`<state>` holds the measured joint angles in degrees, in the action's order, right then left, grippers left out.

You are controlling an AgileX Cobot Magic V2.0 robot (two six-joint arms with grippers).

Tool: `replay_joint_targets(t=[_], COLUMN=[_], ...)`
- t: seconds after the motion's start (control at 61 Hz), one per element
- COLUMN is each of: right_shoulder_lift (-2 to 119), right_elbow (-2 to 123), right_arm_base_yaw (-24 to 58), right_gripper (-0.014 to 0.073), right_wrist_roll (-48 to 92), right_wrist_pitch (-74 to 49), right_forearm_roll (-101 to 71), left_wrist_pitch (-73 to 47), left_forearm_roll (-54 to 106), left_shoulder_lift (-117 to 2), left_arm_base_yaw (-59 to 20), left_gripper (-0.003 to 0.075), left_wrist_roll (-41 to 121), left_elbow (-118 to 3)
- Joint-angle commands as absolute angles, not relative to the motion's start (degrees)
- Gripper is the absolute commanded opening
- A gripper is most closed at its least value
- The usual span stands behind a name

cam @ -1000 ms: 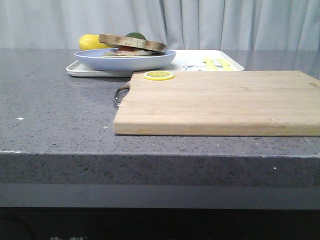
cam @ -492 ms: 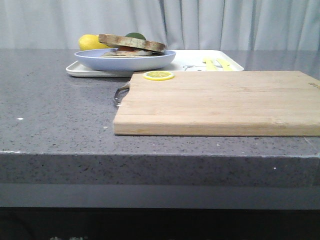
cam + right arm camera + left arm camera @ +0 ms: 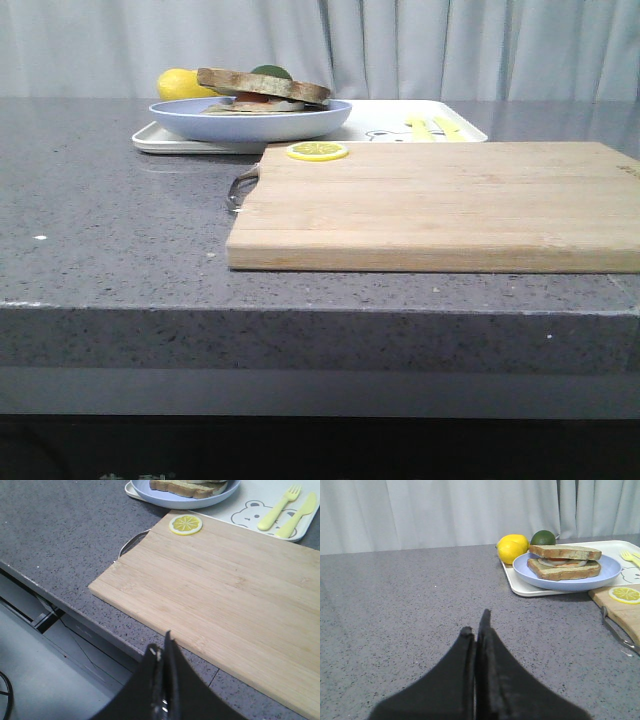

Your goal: Place bread and move sandwich to tray

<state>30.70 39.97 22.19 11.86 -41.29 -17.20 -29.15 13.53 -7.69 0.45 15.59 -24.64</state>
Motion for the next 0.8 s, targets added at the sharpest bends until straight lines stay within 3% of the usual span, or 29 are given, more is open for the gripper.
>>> replay_joint_targets(t=[0.0,0.213,0.393,0.787], right_shoulder_lift=[30.8,30.8,30.8,30.8], right_elbow=[41.3,41.3,41.3,41.3], right_arm_base_yaw=[22.1,22.1,22.1,22.1], right_gripper=[-0.0068,-0.0068,-0.0068,-0.0068], right_wrist_roll=[11.9,11.9,11.9,11.9], right_wrist_pitch=[-37.3,-37.3,-37.3,-37.3], right_forearm_roll=[-18.2,-18.2,-18.2,-18.2], left_wrist_pitch=[-21.0,-17.3,-15.3,4.0], left_forearm_roll=[15.5,14.6,6.3,2.8], left_shoulder_lift=[-7.8,-4.1,-0.8,1.6], left_arm_base_yaw=[0.5,0.5,0.5,-0.8], left_gripper=[-0.002,-0.002,-0.002,-0.002], left_wrist_roll=[15.0,14.2,1.7,-0.3], left_elbow=[-23.5,-17.7,-12.4,0.4])
